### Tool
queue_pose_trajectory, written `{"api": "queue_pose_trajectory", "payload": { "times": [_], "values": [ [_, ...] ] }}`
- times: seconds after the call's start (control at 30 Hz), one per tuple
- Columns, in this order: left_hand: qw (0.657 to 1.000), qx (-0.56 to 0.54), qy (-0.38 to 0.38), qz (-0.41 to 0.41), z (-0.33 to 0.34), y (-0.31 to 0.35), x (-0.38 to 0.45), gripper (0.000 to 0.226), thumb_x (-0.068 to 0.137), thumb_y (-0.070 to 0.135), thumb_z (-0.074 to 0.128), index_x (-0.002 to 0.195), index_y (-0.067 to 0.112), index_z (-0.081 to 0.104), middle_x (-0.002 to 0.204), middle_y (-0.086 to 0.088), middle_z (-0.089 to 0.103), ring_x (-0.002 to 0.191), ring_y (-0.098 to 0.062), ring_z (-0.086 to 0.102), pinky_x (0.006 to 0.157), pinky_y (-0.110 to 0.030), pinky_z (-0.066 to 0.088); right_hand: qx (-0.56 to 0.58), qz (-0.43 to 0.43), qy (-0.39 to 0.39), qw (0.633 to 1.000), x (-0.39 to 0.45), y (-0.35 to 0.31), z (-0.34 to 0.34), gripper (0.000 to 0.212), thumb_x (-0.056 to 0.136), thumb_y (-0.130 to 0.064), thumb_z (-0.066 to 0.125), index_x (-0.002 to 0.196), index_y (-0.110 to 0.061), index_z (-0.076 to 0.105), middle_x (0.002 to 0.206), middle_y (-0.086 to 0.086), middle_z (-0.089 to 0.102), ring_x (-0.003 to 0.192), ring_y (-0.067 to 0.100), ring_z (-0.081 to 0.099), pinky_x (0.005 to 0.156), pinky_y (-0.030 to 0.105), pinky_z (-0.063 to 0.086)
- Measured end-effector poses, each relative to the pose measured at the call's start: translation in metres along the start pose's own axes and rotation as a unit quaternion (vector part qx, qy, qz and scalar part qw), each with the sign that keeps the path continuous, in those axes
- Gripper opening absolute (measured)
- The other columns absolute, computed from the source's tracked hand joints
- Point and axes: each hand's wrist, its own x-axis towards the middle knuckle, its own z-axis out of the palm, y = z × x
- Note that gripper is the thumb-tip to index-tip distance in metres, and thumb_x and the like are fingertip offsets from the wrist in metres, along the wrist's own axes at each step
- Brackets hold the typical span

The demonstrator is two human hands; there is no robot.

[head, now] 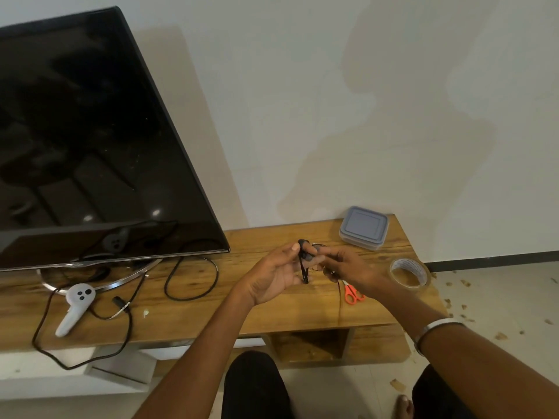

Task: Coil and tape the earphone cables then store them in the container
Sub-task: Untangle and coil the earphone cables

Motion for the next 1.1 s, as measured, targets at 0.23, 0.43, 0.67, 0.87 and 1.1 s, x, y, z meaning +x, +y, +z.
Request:
{"api": "queue_pose_trajectory", "payload": {
  "times": [0.23,0.43,0.67,0.87,1.1],
  "values": [
    [0.995,-0.012,0.076,0.056,0.006,0.010,0.006,0.024,0.093,0.036,0.054,0.103,0.019,0.068,0.142,-0.012,0.051,0.136,-0.023,0.044,0.099,-0.051,0.044,-0.042,0.040,-0.019,0.998,-0.007,0.008,0.016,0.020,0.095,-0.021,0.055,0.096,-0.006,0.069,0.072,0.003,0.061,0.053,0.012,0.046,0.046,0.025,0.034],
    [0.974,0.146,0.163,0.056,0.004,-0.002,0.012,0.030,0.103,0.028,0.038,0.106,0.028,0.068,0.125,0.020,0.060,0.117,0.005,0.050,0.098,-0.030,0.040,-0.072,0.042,-0.084,0.993,-0.012,0.000,0.027,0.022,0.095,-0.025,0.055,0.107,-0.015,0.071,0.069,-0.003,0.058,0.054,0.012,0.044,0.048,0.023,0.034],
    [0.899,0.405,0.149,0.070,-0.019,-0.027,0.017,0.024,0.101,0.029,0.045,0.108,0.029,0.068,0.123,0.005,0.061,0.124,-0.003,0.048,0.079,-0.016,0.052,-0.072,0.034,-0.116,0.990,-0.013,-0.012,0.026,0.022,0.096,-0.022,0.054,0.107,-0.013,0.071,0.066,0.000,0.050,0.052,0.011,0.040,0.049,0.025,0.031],
    [0.819,0.555,0.149,0.003,-0.042,-0.041,0.014,0.024,0.101,0.034,0.044,0.101,0.027,0.066,0.104,0.000,0.055,0.103,-0.016,0.050,0.086,-0.030,0.039,-0.076,0.038,-0.114,0.990,-0.011,-0.014,0.016,0.021,0.096,-0.020,0.054,0.106,-0.012,0.071,0.068,0.003,0.046,0.053,0.010,0.039,0.050,0.023,0.031],
    [0.848,0.511,0.109,-0.089,-0.033,-0.029,0.003,0.031,0.101,0.034,0.040,0.095,0.024,0.068,0.104,0.001,0.059,0.097,-0.015,0.054,0.078,-0.027,0.042,-0.114,0.023,-0.087,0.989,-0.009,-0.019,0.008,0.022,0.096,-0.021,0.053,0.102,-0.013,0.072,0.064,0.005,0.043,0.054,0.010,0.036,0.051,0.020,0.032]
  ]
}}
